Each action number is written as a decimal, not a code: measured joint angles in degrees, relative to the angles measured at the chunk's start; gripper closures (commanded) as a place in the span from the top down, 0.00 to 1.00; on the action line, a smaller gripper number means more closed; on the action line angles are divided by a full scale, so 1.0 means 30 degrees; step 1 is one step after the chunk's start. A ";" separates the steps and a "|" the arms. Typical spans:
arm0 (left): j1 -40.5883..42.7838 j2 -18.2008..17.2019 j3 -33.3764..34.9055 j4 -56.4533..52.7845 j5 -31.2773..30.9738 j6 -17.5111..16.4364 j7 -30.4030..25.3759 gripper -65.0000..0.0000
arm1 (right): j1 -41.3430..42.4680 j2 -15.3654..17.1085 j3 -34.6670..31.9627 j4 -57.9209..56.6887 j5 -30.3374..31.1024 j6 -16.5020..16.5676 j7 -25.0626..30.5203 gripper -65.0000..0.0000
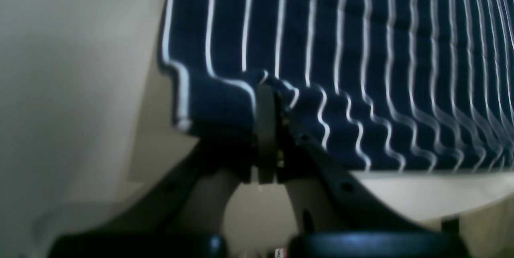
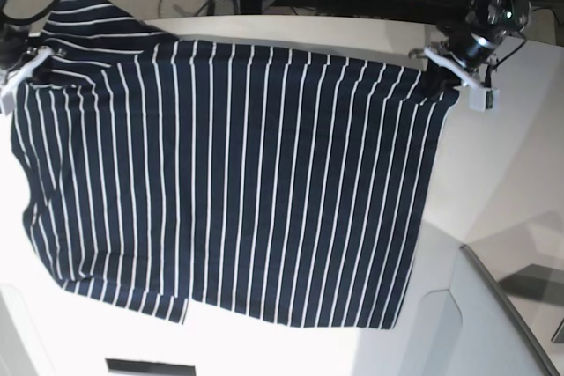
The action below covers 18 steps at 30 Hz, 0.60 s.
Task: Layout the t-shirt on the table in an organized manner, then fold the t-shirt properly
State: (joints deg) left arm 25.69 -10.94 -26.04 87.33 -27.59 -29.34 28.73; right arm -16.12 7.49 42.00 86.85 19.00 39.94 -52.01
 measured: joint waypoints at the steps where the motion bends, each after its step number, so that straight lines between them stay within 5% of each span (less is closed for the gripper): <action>1: 0.0437 -0.0015 -0.0022 0.0488 0.0044 0.0058 0.0066 0.00 | -0.0124 -0.0007 0.0000 0.0189 0.0015 0.0007 -0.0270 0.00; 9: 0.0933 0.0015 0.0117 0.2965 -0.0015 0.1333 0.0124 0.00 | 0.1239 0.0714 -0.1392 0.0393 -0.0226 0.0022 -0.0882 0.00; 14: -0.1326 0.0051 0.0036 0.3402 0.0066 0.1348 0.3439 0.00 | 0.2528 0.1144 -0.2149 0.0372 -0.0386 0.0015 -0.1909 0.00; 18: -0.2973 0.0022 0.0146 0.3330 0.0066 0.1348 0.3963 0.00 | 0.3767 0.1756 -0.2892 -0.0066 -0.0372 0.0007 -0.2106 0.00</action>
State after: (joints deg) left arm 16.78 -10.87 -25.61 97.32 -27.40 -25.30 40.62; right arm -4.82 12.75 33.32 86.65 17.89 39.97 -58.33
